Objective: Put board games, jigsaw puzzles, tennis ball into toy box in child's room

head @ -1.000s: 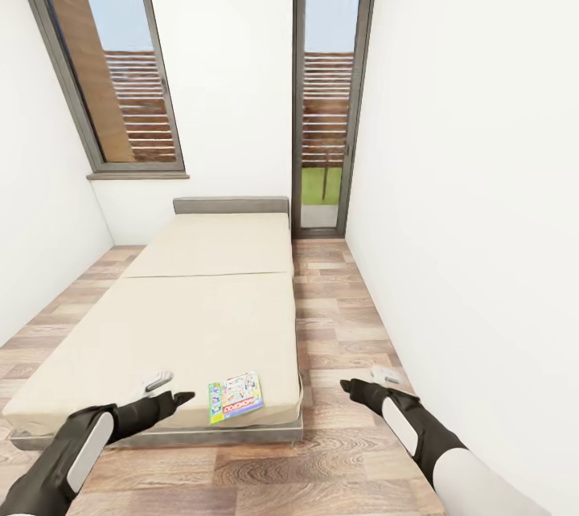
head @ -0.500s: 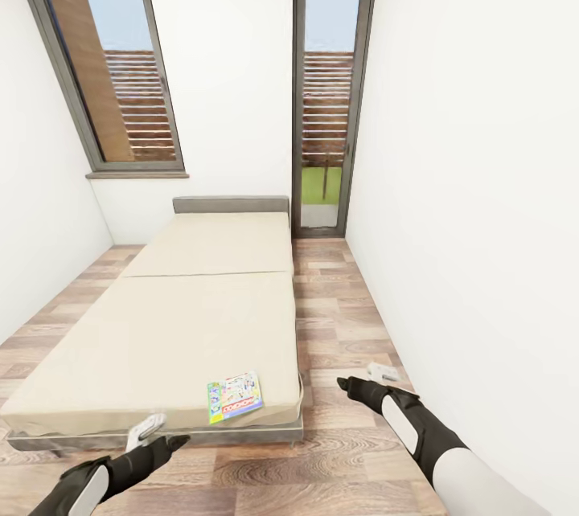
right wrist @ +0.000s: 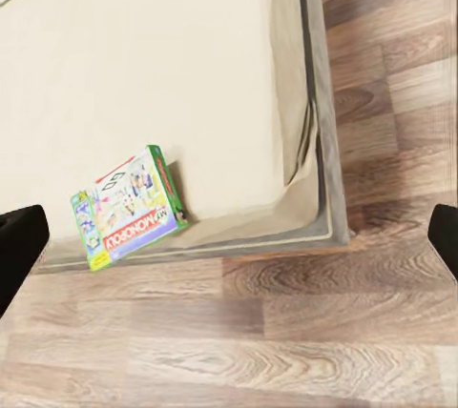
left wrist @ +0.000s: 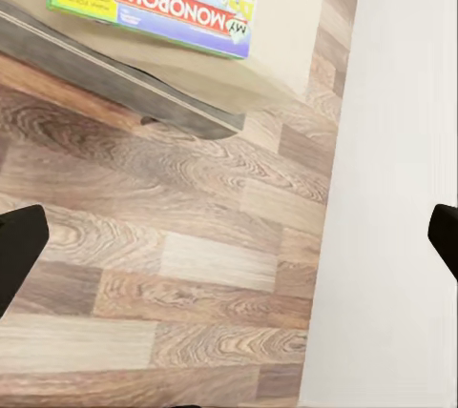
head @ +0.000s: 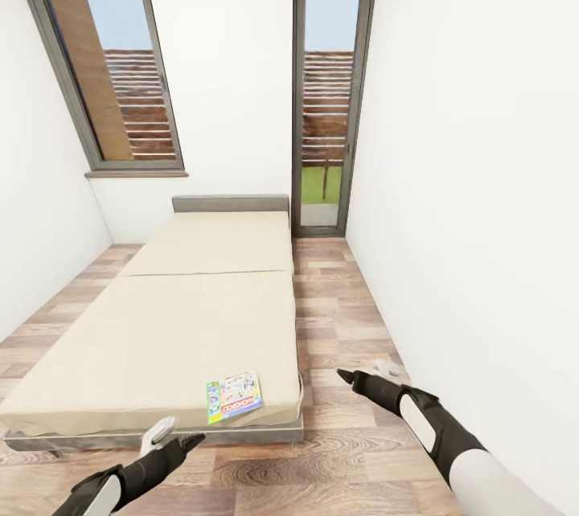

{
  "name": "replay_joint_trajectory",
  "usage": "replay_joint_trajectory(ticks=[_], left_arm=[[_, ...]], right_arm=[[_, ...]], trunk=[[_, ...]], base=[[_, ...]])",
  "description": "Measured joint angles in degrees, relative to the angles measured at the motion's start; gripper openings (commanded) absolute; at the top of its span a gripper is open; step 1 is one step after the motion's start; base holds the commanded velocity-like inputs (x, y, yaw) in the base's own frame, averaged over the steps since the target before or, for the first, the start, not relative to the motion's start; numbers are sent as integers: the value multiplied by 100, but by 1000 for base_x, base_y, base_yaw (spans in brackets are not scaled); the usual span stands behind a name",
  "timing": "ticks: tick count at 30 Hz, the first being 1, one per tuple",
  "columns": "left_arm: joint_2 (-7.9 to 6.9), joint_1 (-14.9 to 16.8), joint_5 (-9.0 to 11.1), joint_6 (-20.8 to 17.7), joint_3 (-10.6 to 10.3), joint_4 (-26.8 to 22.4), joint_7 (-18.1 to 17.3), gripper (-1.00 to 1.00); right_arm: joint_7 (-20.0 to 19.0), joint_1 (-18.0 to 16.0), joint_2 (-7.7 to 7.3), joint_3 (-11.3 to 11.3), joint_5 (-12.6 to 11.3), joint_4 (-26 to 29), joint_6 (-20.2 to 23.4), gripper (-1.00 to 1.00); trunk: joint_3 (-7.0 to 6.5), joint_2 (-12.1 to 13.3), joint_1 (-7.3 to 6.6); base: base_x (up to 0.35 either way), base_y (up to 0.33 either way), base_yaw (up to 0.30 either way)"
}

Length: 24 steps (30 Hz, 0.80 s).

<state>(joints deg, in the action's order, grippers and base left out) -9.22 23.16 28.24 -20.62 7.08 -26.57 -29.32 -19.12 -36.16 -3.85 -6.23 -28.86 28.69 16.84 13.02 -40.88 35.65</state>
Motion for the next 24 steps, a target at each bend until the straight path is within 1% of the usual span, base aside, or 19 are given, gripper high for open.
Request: replay_joint_trajectory(ticks=[2,5,7,15,17,21,24], left_arm=[[36,0,202,0,-1,-22,-88,100],[68,0,331,-35,2,-117,-212,100],[73,0,376,-110,3,-150,-340,100],[40,0,410,-227,6,-172,-718,100],[19,0,428,-233,7,-173,-817,100],[-24,0,513,-274,5,-174,-1040,100],[-17,0,528,-282,1,-174,-1073,100]], right_arm=[[-49,14,-66,243,7,3,-27,100],[-70,23,-97,417,14,7,-68,100],[-69,29,-98,468,11,6,-86,100],[-92,33,-67,522,-18,2,-67,100],[-171,37,-52,525,-20,1,-60,100],[-565,41,-27,474,43,111,-88,100],[-516,28,-18,409,102,378,-88,100]], trunk=[[36,-80,44],[90,-201,110],[126,-281,154],[270,-603,330],[306,-683,374],[378,-844,462],[432,-964,528]], base=[[0,0,0],[0,0,0],[0,0,0],[0,0,0],[0,0,0],[0,0,0],[0,0,0]])
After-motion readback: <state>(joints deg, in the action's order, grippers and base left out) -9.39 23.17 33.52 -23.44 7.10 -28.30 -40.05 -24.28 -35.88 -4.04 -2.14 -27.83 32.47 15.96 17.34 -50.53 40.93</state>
